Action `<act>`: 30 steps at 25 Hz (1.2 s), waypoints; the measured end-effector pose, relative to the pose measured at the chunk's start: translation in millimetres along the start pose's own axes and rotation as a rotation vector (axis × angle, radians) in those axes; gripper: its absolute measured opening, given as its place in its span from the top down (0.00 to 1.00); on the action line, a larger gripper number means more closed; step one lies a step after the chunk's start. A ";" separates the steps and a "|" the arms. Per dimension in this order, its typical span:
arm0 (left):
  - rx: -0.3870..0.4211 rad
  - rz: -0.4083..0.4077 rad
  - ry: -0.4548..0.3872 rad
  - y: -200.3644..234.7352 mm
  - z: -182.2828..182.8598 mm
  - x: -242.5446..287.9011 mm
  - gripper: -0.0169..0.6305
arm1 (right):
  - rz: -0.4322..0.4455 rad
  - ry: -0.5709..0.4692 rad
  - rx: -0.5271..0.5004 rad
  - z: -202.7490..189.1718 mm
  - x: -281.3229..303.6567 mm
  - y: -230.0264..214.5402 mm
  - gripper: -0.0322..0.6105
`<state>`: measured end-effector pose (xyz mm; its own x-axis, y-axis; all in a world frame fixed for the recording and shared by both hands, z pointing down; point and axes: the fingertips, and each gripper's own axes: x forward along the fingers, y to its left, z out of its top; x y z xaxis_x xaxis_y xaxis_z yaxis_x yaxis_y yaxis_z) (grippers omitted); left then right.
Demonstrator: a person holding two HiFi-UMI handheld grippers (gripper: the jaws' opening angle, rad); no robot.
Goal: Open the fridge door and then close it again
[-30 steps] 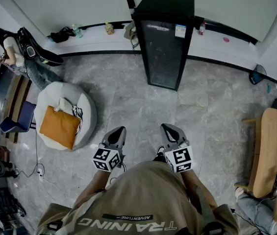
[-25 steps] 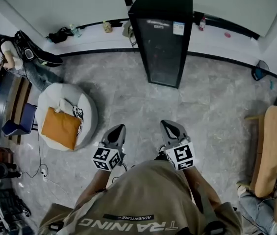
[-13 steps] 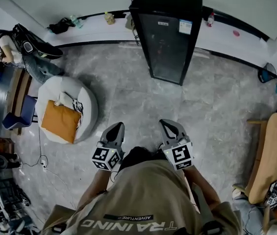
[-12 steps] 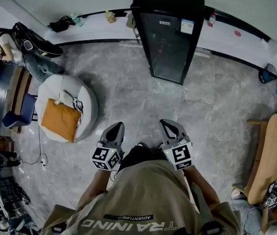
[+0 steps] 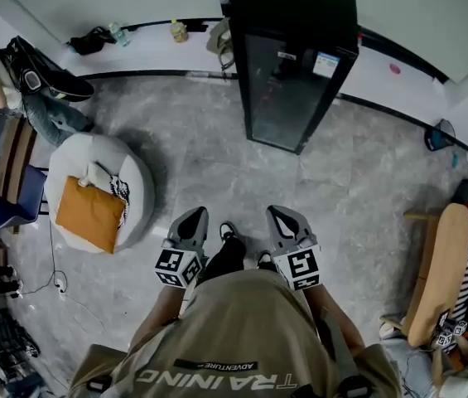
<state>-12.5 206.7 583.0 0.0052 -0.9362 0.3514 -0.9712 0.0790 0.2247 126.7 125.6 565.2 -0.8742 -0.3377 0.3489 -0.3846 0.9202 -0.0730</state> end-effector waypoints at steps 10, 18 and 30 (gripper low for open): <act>0.058 -0.114 -0.062 73.2 66.7 40.8 0.97 | -0.113 -0.096 -0.005 79.3 82.2 -6.7 0.96; 0.063 -0.159 -0.062 113.2 77.2 58.1 0.97 | -0.175 -0.081 0.015 84.2 112.5 -1.2 0.96; 0.012 -0.173 -0.031 119.9 67.9 93.8 0.97 | -0.148 0.006 0.036 67.2 143.7 -19.8 0.96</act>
<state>-144.7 105.1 581.2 0.1649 -0.9458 0.2798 -0.9592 -0.0878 0.2687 -11.2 45.6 554.1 -0.8054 -0.4678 0.3639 -0.5197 0.8527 -0.0541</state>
